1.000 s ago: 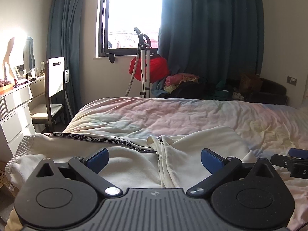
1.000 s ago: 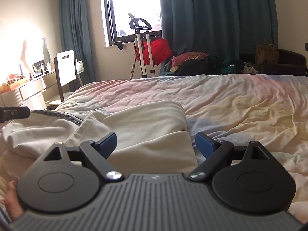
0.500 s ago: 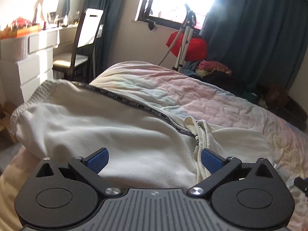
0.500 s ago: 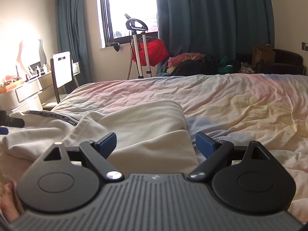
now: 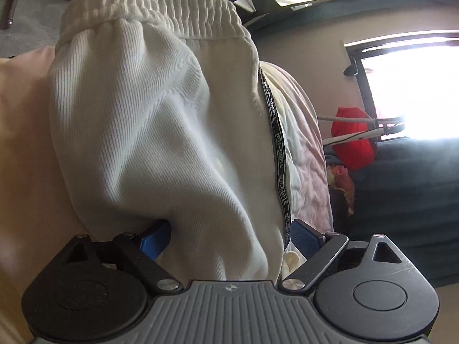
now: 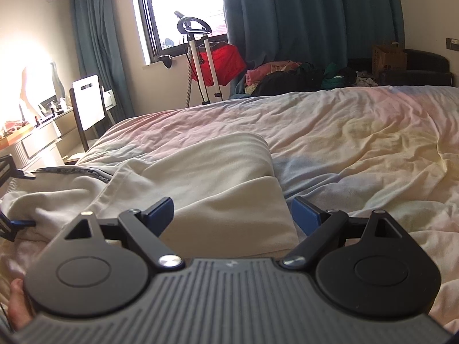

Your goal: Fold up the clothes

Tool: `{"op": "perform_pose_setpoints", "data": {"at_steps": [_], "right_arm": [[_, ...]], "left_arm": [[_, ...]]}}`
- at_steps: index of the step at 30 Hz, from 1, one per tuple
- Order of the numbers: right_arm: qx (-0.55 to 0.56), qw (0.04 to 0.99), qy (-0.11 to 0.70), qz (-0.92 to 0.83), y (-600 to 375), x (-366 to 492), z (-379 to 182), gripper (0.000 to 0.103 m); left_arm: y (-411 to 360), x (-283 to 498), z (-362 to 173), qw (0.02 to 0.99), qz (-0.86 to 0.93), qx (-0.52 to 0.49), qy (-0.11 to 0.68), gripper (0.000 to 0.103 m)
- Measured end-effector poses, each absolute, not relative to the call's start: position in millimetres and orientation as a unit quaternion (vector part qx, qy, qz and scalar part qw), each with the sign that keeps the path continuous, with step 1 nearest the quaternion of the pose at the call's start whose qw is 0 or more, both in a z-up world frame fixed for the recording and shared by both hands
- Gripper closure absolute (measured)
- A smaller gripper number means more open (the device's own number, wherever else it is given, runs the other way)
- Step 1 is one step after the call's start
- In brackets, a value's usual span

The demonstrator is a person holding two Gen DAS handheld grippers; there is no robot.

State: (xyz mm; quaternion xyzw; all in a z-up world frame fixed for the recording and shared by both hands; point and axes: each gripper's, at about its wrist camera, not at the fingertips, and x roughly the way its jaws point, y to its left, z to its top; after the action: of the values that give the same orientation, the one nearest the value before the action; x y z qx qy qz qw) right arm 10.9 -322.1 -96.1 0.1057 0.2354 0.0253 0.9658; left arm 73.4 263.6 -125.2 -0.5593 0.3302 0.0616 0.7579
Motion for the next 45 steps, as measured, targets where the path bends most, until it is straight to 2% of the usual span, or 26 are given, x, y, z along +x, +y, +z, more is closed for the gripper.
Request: {"op": "perform_pose_setpoints", "data": {"at_steps": [3,4,6,8,10,13,23,28,31,33,34,35,38,43,45], "right_arm": [[0.120,0.962,0.246,0.021,-325.5,15.2,-100.7,0.012],[0.124,0.961,0.248,0.018,-326.2,16.9,-102.2,0.012],[0.129,0.959,0.253,0.014,-326.9,19.8,-105.3,0.012],[0.132,0.957,0.259,0.013,-327.2,22.7,-108.7,0.012],[0.133,0.955,0.265,0.014,-326.2,26.0,-111.5,0.013],[0.138,0.952,0.274,0.014,-325.5,31.0,-115.1,0.013],[0.139,0.942,0.304,0.018,-320.3,44.0,-130.0,0.013],[0.122,0.945,0.303,0.016,-314.0,51.3,-134.5,0.013],[0.106,0.951,0.291,0.016,-308.5,53.8,-135.0,0.013],[0.090,0.956,0.278,0.016,-303.4,56.3,-133.3,0.012],[0.081,0.959,0.269,0.017,-300.9,57.3,-132.0,0.012],[0.071,0.963,0.260,0.019,-297.2,58.6,-130.8,0.012],[0.048,0.965,0.255,0.034,-287.4,66.9,-132.3,0.013],[0.035,0.951,0.303,0.045,-282.5,80.5,-151.9,0.012],[0.042,0.950,0.305,0.047,-284.3,80.7,-153.4,0.012]], "left_arm": [[269.8,67.5,-118.9,0.773,0.030,-0.568,0.283,0.014],[271.3,65.1,-116.1,0.778,0.016,-0.570,0.264,0.021],[272.3,61.3,-108.5,0.790,-0.020,-0.570,0.223,0.028],[269.1,56.0,-101.8,0.802,-0.021,-0.554,0.223,0.026],[264.9,47.4,-102.4,0.806,0.016,-0.536,0.249,0.019],[263.2,34.6,-109.2,0.796,0.049,-0.529,0.291,0.020],[296.0,-15.8,-116.8,0.762,0.194,-0.546,0.289,0.018],[313.5,-3.1,-126.2,0.752,0.220,-0.556,0.278,0.018],[323.7,23.1,-118.2,0.778,0.219,-0.537,0.241,0.025],[323.5,45.7,-113.6,0.794,0.227,-0.514,0.233,0.025],[319.9,51.7,-113.8,0.800,0.228,-0.503,0.235,0.030],[314.7,56.6,-112.7,0.804,0.237,-0.489,0.242,0.041],[303.4,61.9,-108.5,0.818,0.257,-0.450,0.248,0.062],[280.1,69.9,-85.4,0.864,0.254,-0.375,0.219,0.085],[265.3,69.9,-70.1,0.888,0.243,-0.338,0.195,0.088]]}}
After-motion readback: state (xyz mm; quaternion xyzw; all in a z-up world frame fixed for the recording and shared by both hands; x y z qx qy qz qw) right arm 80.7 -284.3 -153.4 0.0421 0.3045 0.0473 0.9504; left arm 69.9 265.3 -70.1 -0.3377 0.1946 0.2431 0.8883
